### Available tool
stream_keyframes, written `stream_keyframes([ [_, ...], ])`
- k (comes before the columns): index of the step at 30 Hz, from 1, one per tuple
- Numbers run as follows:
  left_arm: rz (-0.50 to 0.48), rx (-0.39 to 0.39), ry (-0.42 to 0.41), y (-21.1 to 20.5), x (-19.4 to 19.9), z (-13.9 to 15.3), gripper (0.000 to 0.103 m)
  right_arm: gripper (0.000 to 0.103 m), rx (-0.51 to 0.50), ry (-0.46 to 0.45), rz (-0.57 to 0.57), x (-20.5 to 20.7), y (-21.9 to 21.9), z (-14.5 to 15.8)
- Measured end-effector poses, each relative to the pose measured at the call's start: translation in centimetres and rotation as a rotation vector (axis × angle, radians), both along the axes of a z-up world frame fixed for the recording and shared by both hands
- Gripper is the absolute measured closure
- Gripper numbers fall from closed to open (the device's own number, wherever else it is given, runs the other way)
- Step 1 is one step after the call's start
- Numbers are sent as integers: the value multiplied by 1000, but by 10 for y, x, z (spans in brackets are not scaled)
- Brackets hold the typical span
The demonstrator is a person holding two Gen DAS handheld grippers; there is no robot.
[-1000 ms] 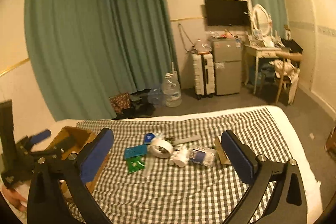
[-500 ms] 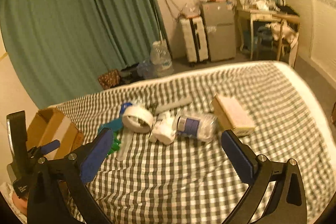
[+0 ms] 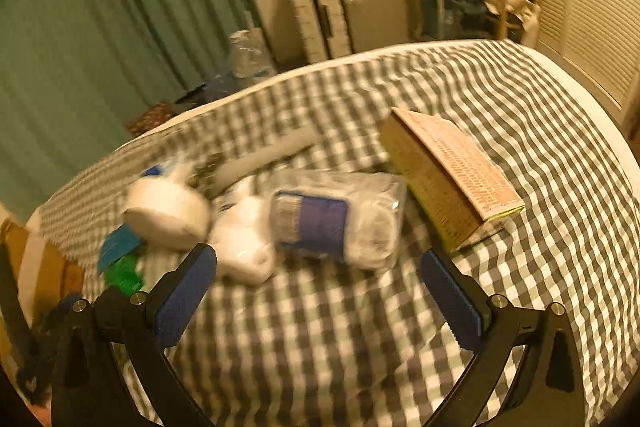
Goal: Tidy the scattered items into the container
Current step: 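Grasp the green snack packet with the left gripper while the right grasps the clear bottle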
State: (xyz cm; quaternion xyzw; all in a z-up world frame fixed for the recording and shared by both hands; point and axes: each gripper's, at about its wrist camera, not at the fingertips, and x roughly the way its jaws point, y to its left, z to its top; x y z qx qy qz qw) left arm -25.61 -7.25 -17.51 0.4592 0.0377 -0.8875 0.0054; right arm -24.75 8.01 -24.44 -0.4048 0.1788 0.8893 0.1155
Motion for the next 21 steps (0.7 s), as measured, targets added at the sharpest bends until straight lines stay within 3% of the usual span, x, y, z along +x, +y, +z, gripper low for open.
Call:
stream_keyframes([
  [2,9,35,-8,-5,-5,-5,4,0,-12,-19,-33,-10,5,-4],
  [5,10,82,-2,-10,-6,-8,14,0,-6,-41,-61,-23,7,-9],
  [7,-19,96,-3,-8,-8,-10,34,0,-20,-57,-82,-34,8,-14],
  [10,-58,99,-6,-3,-7,-10,49,3,-8,-83,-117,-47,9,-25],
  [11,-66,90,-4,-2,-5,-8,51,7,-3,-82,-131,-47,11,-27],
  [21,-88,109,-35,-10,26,12,60,8,-10,-103,-81,-15,7,-16],
])
